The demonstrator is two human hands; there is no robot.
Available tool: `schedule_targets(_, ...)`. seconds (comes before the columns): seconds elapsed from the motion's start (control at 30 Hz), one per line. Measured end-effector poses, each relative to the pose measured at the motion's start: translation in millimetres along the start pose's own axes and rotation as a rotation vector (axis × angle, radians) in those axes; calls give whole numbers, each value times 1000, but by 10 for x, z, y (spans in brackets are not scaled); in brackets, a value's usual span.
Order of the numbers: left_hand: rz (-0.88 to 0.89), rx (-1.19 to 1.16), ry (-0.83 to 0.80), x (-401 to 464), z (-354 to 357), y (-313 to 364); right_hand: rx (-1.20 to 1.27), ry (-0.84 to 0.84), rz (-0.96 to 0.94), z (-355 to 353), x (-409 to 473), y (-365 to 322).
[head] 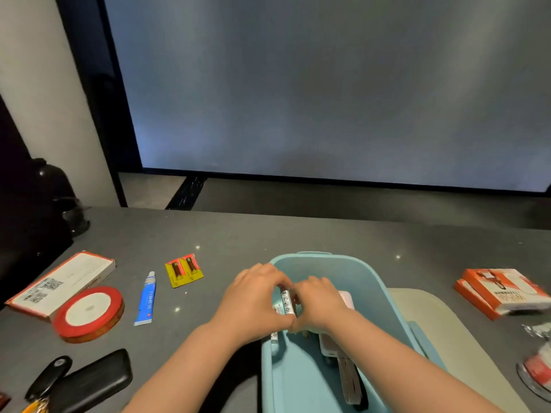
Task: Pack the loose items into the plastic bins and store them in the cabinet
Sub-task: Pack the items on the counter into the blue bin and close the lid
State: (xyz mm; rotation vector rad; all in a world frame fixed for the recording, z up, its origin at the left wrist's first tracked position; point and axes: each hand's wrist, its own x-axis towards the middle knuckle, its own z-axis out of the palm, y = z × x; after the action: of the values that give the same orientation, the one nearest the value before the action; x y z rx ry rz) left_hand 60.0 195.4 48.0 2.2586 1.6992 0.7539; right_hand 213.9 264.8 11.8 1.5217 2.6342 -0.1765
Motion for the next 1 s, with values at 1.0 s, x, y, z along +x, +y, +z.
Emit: schedule_targets(1.0, 24, 267, -115, 363, 99, 134, 218, 238, 38, -400, -412, 322)
